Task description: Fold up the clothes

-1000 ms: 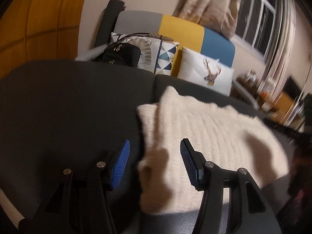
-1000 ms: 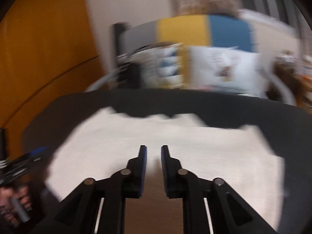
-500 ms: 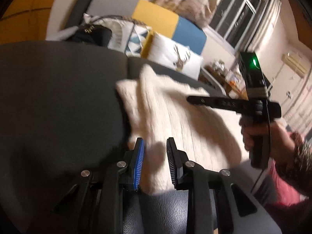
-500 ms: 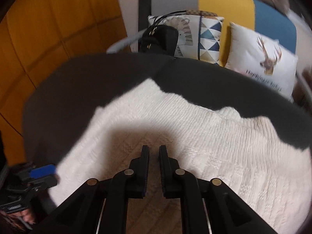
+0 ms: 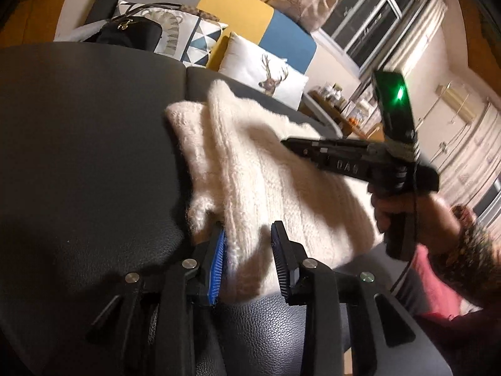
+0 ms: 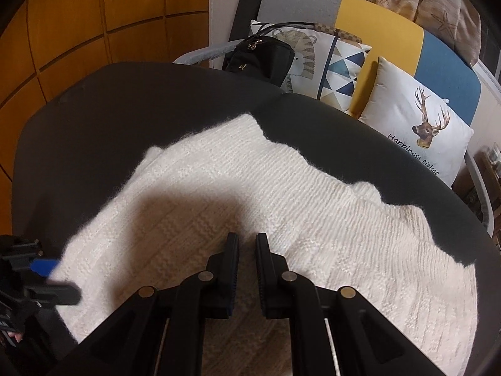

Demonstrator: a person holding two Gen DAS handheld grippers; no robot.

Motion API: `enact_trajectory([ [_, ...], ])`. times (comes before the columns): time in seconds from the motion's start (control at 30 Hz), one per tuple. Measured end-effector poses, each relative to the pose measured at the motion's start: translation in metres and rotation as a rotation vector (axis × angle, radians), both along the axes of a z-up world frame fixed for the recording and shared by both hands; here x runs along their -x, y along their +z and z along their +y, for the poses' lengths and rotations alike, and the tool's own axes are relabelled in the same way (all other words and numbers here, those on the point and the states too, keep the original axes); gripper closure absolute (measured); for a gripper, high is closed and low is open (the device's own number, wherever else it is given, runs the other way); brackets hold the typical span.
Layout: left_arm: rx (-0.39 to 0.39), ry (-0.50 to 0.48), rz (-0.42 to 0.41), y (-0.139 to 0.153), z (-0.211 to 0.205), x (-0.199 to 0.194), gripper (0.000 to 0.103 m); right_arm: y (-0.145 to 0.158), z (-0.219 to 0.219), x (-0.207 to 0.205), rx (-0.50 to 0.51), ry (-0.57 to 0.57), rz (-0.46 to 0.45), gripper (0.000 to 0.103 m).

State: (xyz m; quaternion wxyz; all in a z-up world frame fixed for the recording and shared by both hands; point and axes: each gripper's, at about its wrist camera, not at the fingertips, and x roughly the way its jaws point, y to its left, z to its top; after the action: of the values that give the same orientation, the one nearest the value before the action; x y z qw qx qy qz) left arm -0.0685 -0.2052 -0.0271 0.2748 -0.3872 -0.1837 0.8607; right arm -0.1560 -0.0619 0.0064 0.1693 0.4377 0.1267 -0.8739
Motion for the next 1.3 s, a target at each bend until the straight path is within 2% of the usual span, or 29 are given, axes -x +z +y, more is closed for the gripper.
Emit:
enact_trajectory([
  [0.13,-0.059,0.014,-0.024,-0.002,-0.009,0.003,0.072,0.000,0.003,0.000,-0.006,0.005,0.002,0.093],
  [0.23,-0.050,0.014,-0.026,-0.002,-0.010,0.006,0.072,-0.001,0.005,0.000,0.002,0.005,0.001,0.093],
  [0.33,-0.024,0.085,-0.002,0.005,-0.023,0.010,0.072,-0.002,0.008,0.001,0.014,0.005,-0.003,0.093],
  [0.47,-0.027,0.149,-0.049,0.002,-0.043,0.023,0.089,-0.003,0.009,0.001,0.018,0.003,-0.004,0.093],
  [0.53,-0.013,0.120,-0.053,0.001,-0.042,0.027,0.090,-0.004,0.008,0.001,0.016,0.003,-0.002,0.093],
  [0.6,0.032,0.084,-0.037,0.004,-0.034,0.029,0.093,-0.005,0.008,0.001,0.016,0.002,-0.003,0.093],
  [0.7,0.142,0.016,0.001,0.007,-0.018,0.036,0.094,-0.006,0.008,0.000,0.015,0.002,-0.004,0.093],
  [0.8,0.185,-0.045,0.000,0.004,-0.013,0.039,0.094,-0.007,0.008,0.000,0.014,0.002,-0.004,0.093],
  [0.93,0.090,-0.170,0.016,0.005,-0.011,0.037,0.094,-0.007,0.008,0.001,0.018,0.000,-0.009,0.093],
  [1.03,0.068,-0.264,-0.005,0.003,-0.005,0.033,0.094,-0.006,0.007,0.002,0.020,0.003,-0.017,0.093],
  [1.13,0.070,-0.342,-0.085,-0.005,-0.002,0.036,0.094,-0.006,0.006,0.003,0.014,0.007,-0.021,0.093],
  [1.3,-0.040,-0.361,-0.251,-0.018,-0.024,0.053,0.094,0.002,0.006,0.005,0.018,0.015,-0.035,0.093],
])
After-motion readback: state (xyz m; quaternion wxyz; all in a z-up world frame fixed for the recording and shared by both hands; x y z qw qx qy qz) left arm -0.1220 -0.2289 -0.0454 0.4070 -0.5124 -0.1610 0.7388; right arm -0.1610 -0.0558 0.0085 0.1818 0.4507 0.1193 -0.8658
